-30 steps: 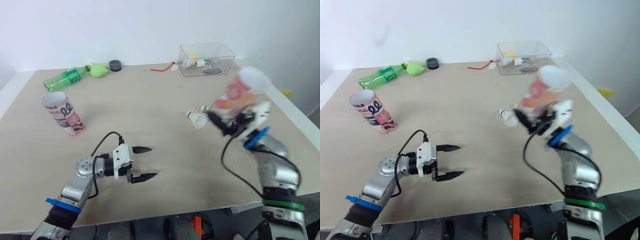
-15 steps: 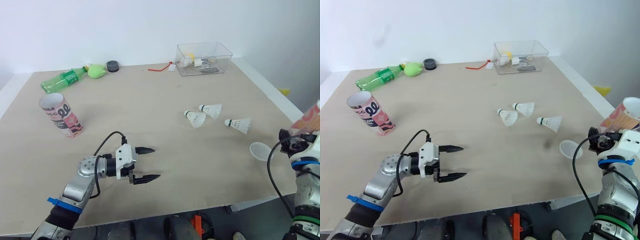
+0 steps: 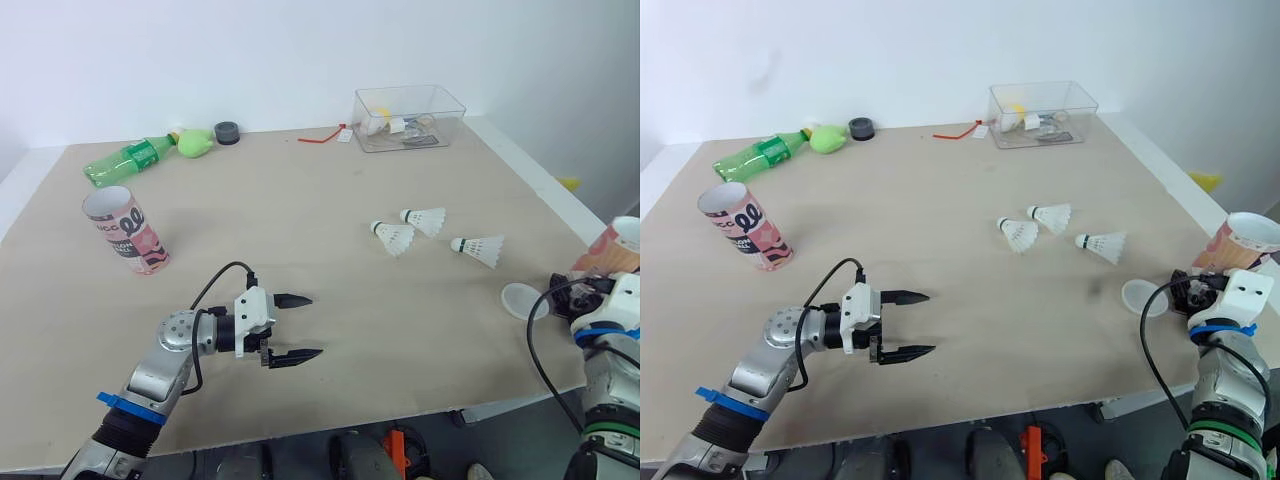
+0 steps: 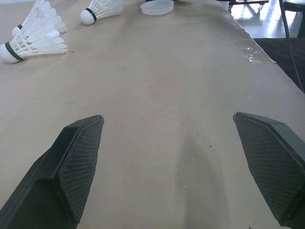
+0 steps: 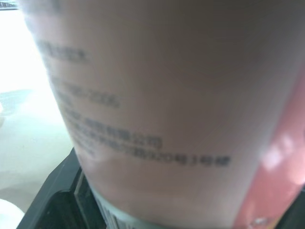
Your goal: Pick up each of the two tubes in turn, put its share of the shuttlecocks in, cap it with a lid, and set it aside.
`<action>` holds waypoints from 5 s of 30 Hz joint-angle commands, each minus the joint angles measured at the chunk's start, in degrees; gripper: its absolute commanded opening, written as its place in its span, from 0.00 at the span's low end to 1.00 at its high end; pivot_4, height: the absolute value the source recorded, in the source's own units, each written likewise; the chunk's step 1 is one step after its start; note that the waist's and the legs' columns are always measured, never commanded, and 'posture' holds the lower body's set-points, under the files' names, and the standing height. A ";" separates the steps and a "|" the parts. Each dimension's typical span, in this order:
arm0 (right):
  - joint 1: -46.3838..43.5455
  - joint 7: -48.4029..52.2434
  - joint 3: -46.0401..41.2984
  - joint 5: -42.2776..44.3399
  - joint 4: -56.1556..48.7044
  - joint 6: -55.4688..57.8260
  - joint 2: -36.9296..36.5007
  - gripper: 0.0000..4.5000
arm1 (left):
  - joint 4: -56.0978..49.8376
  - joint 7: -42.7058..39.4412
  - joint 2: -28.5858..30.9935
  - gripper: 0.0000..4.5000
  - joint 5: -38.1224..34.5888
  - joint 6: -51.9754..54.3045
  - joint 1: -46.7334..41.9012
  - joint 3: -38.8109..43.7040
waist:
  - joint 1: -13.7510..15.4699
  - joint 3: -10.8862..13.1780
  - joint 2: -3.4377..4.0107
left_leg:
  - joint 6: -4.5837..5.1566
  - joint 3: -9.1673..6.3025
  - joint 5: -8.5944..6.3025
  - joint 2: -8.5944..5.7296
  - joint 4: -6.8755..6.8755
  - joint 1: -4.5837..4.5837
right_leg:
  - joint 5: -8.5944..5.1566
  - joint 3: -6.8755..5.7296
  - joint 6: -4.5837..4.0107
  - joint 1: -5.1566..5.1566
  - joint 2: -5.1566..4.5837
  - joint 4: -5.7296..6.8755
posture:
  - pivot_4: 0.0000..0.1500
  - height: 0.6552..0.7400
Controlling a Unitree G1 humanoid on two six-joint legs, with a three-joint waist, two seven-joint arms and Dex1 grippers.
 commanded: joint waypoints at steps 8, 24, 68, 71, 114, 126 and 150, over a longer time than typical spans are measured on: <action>2.01 -0.23 -0.99 2.03 -4.66 1.64 -0.53 0.99 | -1.34 0.14 -0.28 1.00 -0.40 -0.27 -1.33 0.01 | 0.01 0.01 0.01 | 0.00 -0.05 0.00 0.01 -0.01 -0.02 | -0.01 -0.02 -0.02 -0.01 0.03 0.01 | 1.00 1.00; 17.14 -5.99 -3.86 9.88 -38.65 17.39 4.77 0.99 | -0.43 -0.96 -0.34 1.00 -0.48 -0.30 -1.74 -0.66 | 0.06 0.00 0.03 | 0.01 -0.05 0.00 0.10 0.00 -0.03 | -0.02 -0.01 0.04 -0.04 0.02 0.01 | 1.00 1.00; -9.41 56.12 39.05 7.06 -28.35 5.90 9.94 0.99 | -9.82 40.17 -8.89 1.00 6.96 3.20 12.30 18.64 | 0.38 0.67 -0.76 | 0.04 -0.44 -0.05 0.03 0.10 -0.33 | 0.06 -0.25 -0.23 -0.15 0.00 0.01 | 1.00 1.00; -11.07 55.58 38.66 6.15 -25.66 3.69 11.19 0.99 | -13.33 50.33 -12.99 1.00 9.11 5.04 15.18 23.51 | 0.28 0.67 -0.77 | 0.04 -0.37 -0.05 0.04 0.14 -0.31 | 0.14 -0.19 -0.23 -0.15 -0.03 0.02 | 1.00 1.00; -14.83 41.28 36.46 0.83 -22.03 3.64 17.34 0.99 | 30.14 49.80 -1.93 1.00 3.31 1.34 -9.07 34.77 | 0.13 0.70 -0.83 | -0.13 -0.12 0.09 0.10 0.21 -0.26 | 0.52 -0.22 -0.42 -0.22 0.03 0.08 | 1.00 1.00; -13.68 41.19 36.50 0.81 -24.49 4.93 15.83 0.99 | 43.71 43.85 -0.09 1.00 3.18 -1.20 -15.35 33.37 | 0.13 0.68 -0.79 | -0.30 -0.14 0.29 0.11 0.21 -0.19 | 0.57 -0.28 -0.38 -0.20 0.04 0.17 | 1.00 1.00; -11.71 40.84 35.42 1.35 -26.53 5.31 14.07 1.00 | 28.04 22.80 4.81 0.70 8.09 -7.25 -10.30 19.10 | 0.57 0.67 -0.76 | -0.30 -0.14 0.45 -0.08 0.09 -0.37 | 0.71 -0.32 -0.45 -0.27 -0.22 0.07 | 1.00 1.00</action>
